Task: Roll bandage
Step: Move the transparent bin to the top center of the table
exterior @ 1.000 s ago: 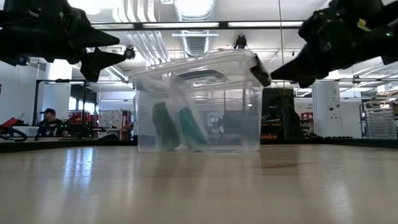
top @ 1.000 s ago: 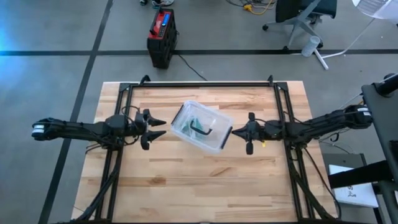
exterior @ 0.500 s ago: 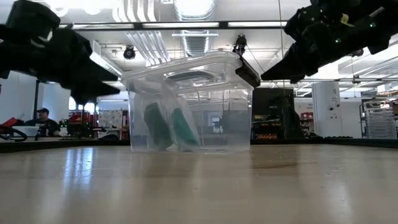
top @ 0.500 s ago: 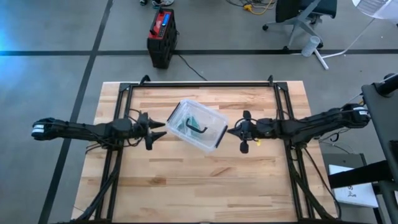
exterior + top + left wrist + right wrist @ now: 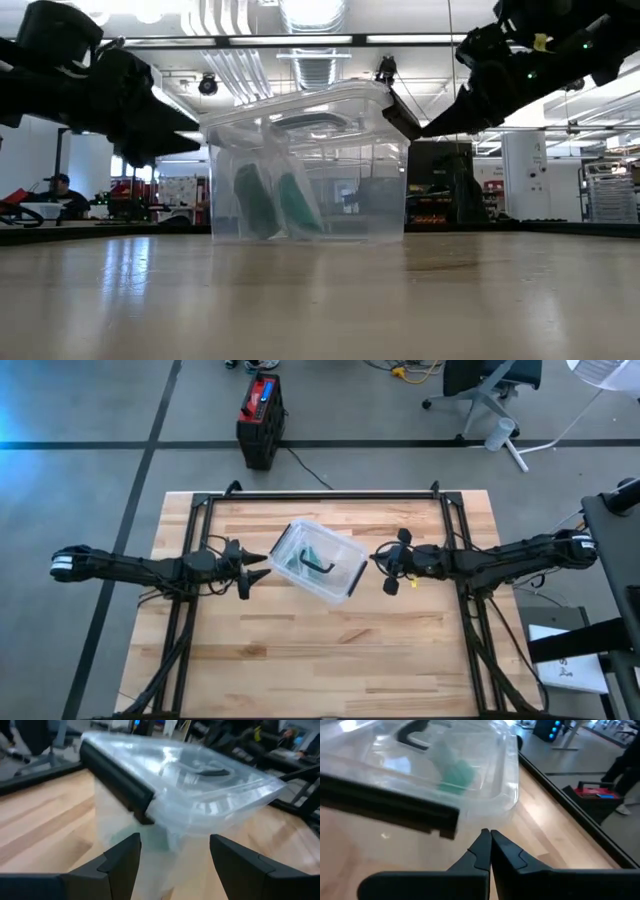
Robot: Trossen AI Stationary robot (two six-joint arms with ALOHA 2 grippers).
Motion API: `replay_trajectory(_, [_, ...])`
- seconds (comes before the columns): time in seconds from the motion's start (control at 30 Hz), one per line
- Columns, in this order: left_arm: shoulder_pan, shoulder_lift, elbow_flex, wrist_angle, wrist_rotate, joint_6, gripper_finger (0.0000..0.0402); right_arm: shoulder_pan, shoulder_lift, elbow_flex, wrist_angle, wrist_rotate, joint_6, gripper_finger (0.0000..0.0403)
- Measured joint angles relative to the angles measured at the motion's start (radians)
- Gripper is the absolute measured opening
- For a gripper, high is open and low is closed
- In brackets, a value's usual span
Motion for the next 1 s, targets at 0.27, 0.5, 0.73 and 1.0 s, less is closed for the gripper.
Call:
replay_trajectory(0.27, [0.000, 0.168, 0.000, 0.231, 0.040, 0.033, 0.0231, -0.129, 0.014, 0.032, 0.000, 0.002, -0.012, 0.0000])
replay_trajectory(0.5, [0.000, 0.219, 0.000, 0.247, 0.059, 0.047, 0.0231, -0.254, 0.010, 0.069, -0.058, 0.003, -0.056, 0.0000])
replay_trajectory(0.73, [-0.008, 0.219, 0.000, 0.284, 0.114, 0.072, 0.0231, -0.226, -0.070, 0.137, -0.267, -0.114, -0.078, 0.0000])
replay_trajectory(1.0, [-0.052, 0.256, 0.000, 0.347, 0.121, 0.060, 0.0231, -0.091, -0.167, 0.128, -0.499, -0.142, -0.004, 0.0000])
